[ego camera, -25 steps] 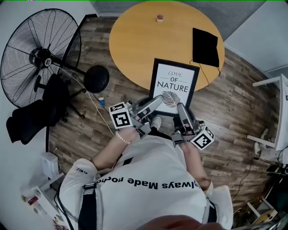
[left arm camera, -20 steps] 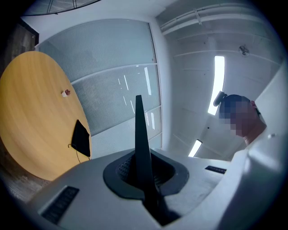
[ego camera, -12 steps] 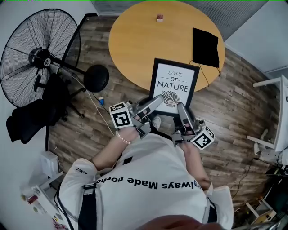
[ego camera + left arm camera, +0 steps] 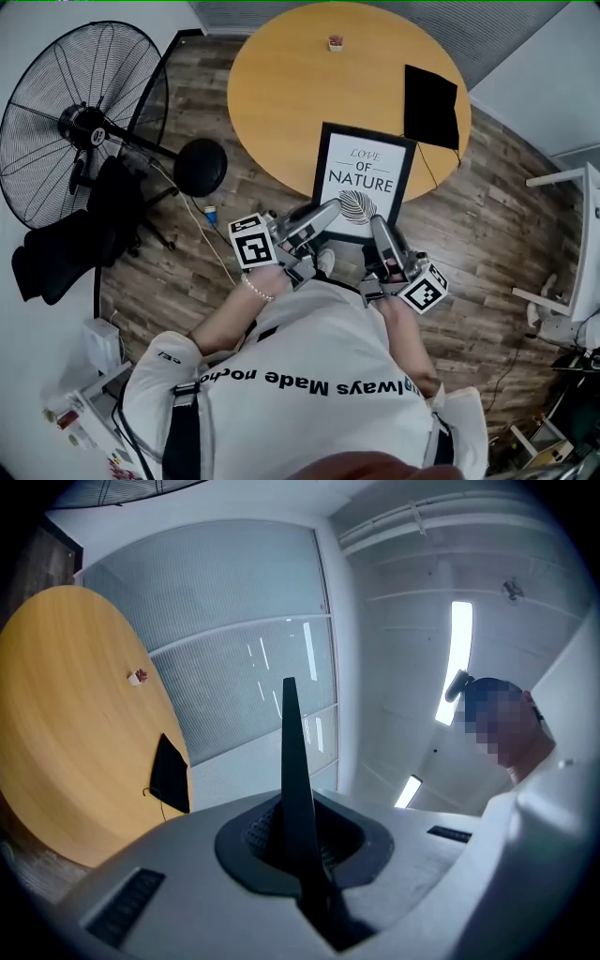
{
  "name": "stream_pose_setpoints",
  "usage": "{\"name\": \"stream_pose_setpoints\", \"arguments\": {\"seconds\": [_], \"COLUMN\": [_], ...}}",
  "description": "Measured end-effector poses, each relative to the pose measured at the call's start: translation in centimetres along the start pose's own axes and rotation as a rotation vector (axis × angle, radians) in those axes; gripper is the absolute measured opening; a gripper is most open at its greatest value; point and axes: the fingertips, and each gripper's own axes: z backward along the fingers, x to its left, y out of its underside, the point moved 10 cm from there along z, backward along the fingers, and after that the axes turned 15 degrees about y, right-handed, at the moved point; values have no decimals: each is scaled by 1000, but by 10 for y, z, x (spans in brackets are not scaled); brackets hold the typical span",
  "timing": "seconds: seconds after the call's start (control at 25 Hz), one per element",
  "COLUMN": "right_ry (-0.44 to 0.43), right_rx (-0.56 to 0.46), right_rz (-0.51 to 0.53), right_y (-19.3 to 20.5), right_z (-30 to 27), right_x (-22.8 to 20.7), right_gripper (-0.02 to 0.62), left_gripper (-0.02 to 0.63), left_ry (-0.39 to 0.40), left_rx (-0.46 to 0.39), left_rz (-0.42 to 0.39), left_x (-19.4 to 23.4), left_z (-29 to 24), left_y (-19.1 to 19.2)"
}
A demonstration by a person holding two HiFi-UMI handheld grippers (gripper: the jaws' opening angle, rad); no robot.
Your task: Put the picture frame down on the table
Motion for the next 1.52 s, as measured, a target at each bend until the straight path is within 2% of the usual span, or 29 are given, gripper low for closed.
{"name": "stream_pose_setpoints", "arguments": {"seconds": [0.68,0.92,1.52], "right_ry": [-10,15,43], "right_rx": [-9,-2,-8], "right_rz": [19,8,8], "right_y": [-1,-33,-52], "right_z": [-7,-64,-140], "right_x": [-2,-19,-36], "right_gripper": [68,69,69], "left_gripper": [40,40,40], "left_ry": [13,1,-9], "left_rx": [10,8,12], "left_rz": [-19,6,17], "left_x": [5,48,100], "left_z": [-1,-24,-32], "left_y": [-7,-55,-119]}}
